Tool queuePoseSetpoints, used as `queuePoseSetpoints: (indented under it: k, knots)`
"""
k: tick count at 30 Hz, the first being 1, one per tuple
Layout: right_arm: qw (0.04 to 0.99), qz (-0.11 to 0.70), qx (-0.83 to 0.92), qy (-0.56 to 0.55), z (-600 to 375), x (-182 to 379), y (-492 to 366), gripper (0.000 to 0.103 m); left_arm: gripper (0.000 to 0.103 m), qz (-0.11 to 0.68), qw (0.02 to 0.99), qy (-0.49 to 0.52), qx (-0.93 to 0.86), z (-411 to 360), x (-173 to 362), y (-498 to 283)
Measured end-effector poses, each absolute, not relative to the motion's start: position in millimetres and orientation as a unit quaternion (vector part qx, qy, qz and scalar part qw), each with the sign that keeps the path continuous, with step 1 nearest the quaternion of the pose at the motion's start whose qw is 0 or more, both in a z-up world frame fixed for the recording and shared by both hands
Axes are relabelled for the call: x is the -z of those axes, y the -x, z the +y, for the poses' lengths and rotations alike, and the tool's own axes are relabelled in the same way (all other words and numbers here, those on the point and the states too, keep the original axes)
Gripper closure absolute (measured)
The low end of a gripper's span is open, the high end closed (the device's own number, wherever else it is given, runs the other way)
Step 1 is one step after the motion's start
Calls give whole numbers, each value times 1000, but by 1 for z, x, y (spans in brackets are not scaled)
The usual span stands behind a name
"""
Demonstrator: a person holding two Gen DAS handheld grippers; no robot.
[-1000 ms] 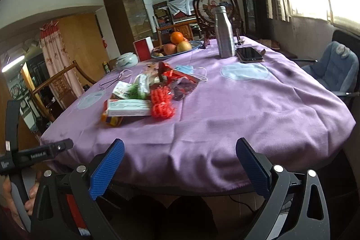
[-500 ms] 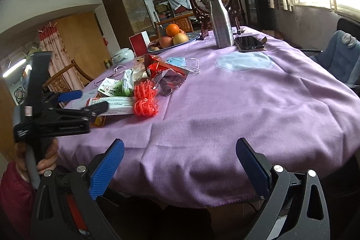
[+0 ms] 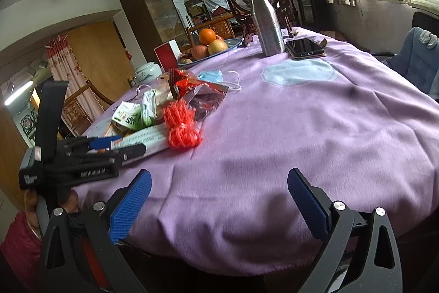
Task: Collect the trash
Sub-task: 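Reach both tools toward the pile of trash on the table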
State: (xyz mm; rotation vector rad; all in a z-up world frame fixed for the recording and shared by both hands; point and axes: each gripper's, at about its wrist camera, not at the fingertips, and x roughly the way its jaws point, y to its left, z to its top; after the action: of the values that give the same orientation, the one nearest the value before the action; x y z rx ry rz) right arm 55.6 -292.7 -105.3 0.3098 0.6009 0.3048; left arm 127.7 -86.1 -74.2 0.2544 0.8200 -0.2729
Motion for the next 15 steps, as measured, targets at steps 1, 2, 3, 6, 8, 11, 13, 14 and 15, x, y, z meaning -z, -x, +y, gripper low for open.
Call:
queuePoseSetpoints:
  k: [1,2,3,6,8,11,13,14,15]
  knots:
    - [933,292,-148,-150,-294,104,-56,6,36,395,900,-127,135,-90,74,-128]
    - [934,288,-146,-150,-294,101,-57,6,36,395,899,-130,137,-94,75,-129]
    - [936,286,-144,-149,-296,99,-57,6,36,395,898,-133,138,-96,76,-129]
    - [940,276,-137,-144,-300,92,-56,6,36,400,895,-136,140,-104,81,-135]
    - [943,272,-129,-141,-304,89,-55,6,36,405,893,-133,145,-107,85,-141]
    - [945,269,-123,-140,-310,87,-55,6,36,416,888,-126,148,-110,91,-148]
    - [946,268,-120,-139,-312,85,-57,6,39,416,890,-114,148,-110,91,-149]
    - [946,269,-117,-137,-312,84,-59,6,42,413,891,-110,150,-109,89,-147]
    - [946,264,-119,-145,-312,85,-60,6,45,407,895,-104,152,-108,86,-144]
